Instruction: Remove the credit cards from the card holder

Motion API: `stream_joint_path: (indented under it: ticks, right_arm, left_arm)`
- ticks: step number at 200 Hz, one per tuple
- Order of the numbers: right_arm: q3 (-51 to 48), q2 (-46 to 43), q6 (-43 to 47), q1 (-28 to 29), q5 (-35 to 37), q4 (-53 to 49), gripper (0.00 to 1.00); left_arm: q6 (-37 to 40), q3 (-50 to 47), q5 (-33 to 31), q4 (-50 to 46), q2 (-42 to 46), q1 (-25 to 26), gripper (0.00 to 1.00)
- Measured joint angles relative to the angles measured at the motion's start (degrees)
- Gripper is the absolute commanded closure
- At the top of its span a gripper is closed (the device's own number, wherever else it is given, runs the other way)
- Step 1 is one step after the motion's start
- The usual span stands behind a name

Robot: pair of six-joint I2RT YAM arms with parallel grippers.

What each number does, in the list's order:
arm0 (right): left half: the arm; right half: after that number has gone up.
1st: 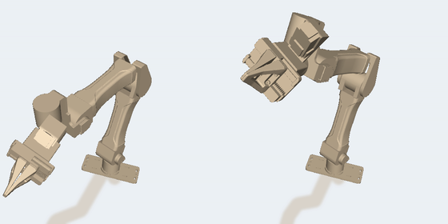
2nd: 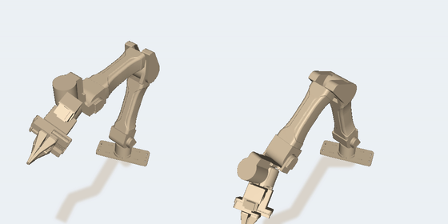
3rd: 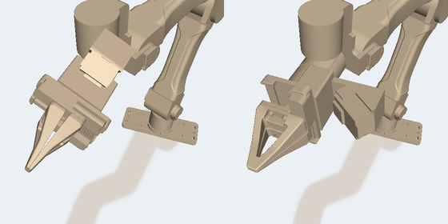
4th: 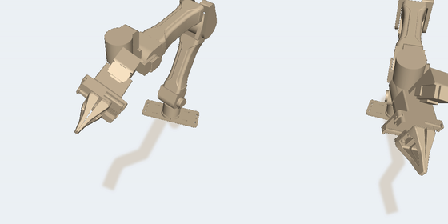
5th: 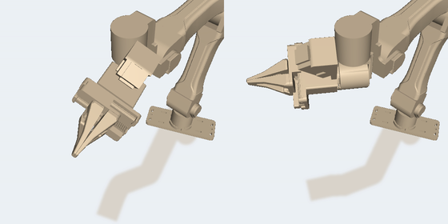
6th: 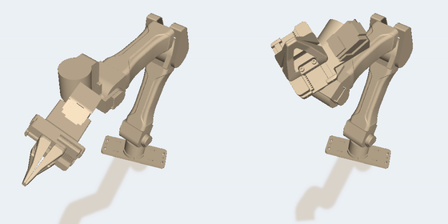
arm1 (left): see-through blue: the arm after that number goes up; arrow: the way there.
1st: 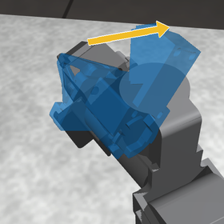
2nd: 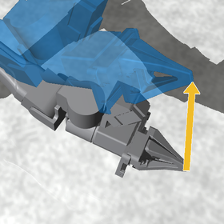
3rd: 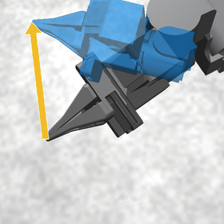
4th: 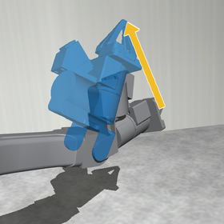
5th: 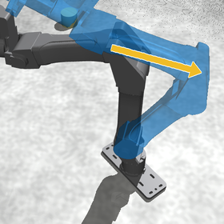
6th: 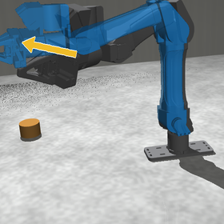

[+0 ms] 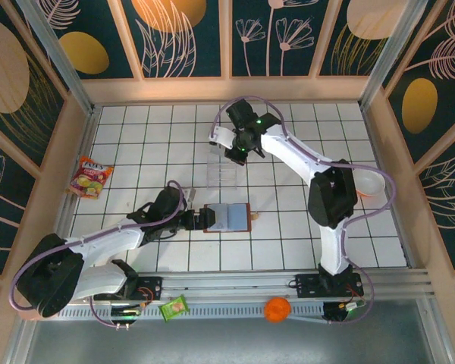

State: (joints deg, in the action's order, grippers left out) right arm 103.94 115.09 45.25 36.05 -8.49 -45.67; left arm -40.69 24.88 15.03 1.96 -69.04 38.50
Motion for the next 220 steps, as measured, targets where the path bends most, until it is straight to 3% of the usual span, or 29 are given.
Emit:
stream_joint_path:
  ticks: [96, 204, 220]
  right_arm:
    - [0.37, 4.37, 8.07, -0.50, 4.00, 3.98, 1.00]
    - [0.26, 6.16, 9.94, -0.48, 2.43, 5.97, 1.00]
    - [0.26, 6.27, 9.88, -0.44, 2.49, 6.05, 0.84]
  left_arm:
    - [-0.02, 2.60, 1.05, -1.46, -6.40, -0.81, 0.01]
    - [-0.02, 2.89, 1.09, -1.75, -6.88, -1.03, 0.01]
    - [-0.02, 2.89, 1.20, -1.75, -6.88, -1.11, 0.01]
